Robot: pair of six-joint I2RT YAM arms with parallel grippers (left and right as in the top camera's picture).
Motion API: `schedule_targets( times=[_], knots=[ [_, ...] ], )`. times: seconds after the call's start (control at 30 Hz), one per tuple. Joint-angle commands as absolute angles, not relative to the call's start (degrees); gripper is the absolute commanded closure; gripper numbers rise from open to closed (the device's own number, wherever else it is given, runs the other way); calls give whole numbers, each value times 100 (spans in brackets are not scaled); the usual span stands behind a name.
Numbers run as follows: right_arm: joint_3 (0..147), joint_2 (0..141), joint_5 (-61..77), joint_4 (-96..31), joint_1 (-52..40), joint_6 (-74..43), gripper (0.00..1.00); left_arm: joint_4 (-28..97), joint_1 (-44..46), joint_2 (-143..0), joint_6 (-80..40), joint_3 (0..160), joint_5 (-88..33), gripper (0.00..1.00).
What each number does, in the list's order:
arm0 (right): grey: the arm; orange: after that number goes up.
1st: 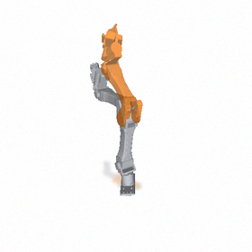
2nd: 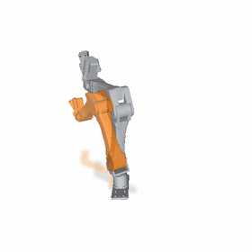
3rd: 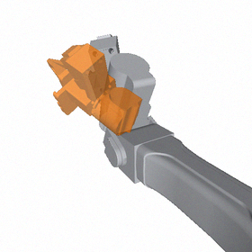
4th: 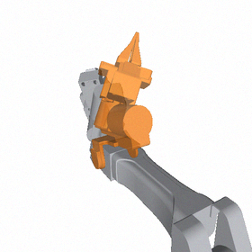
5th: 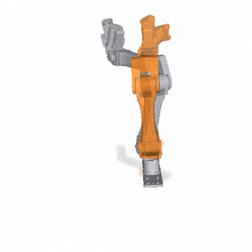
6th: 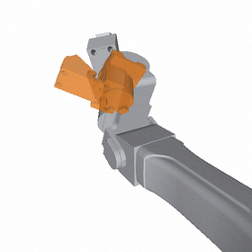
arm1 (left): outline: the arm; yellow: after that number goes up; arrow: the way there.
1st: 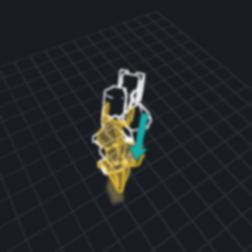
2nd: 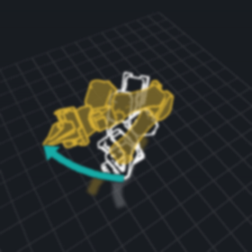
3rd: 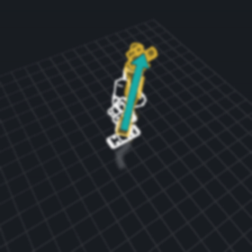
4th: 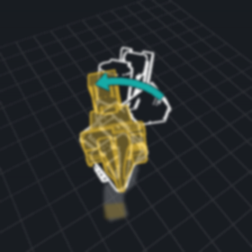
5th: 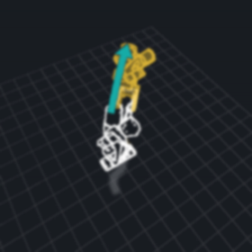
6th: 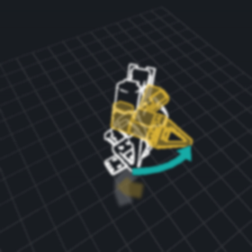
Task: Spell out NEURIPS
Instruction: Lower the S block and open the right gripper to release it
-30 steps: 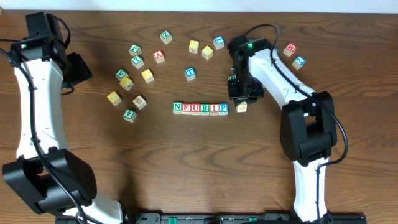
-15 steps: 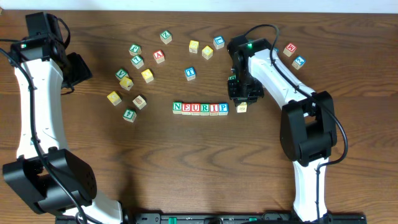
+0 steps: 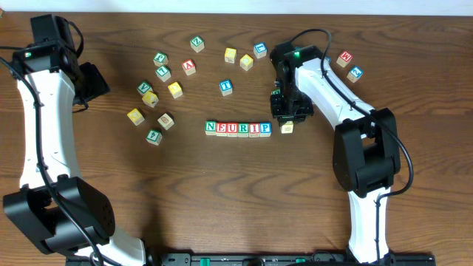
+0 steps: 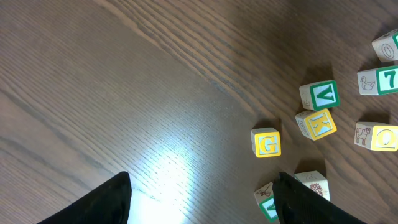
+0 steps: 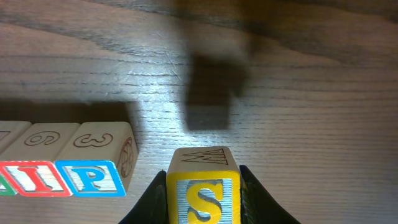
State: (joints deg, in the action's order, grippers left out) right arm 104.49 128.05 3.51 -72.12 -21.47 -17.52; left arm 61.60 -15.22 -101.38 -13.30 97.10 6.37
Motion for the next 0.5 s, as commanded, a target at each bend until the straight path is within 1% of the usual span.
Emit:
schedule_targets(
  times=[0.0,0.47],
  knots=[
    [10422,12849,475,-7194,-2187,-1774,80,6191,-1535,-10160,-1321,9773,711,28],
    [10422,12849,495,-7328,-2187,-1772,79,6191,-1535,-10160,-1321,9773,711,28]
  ],
)
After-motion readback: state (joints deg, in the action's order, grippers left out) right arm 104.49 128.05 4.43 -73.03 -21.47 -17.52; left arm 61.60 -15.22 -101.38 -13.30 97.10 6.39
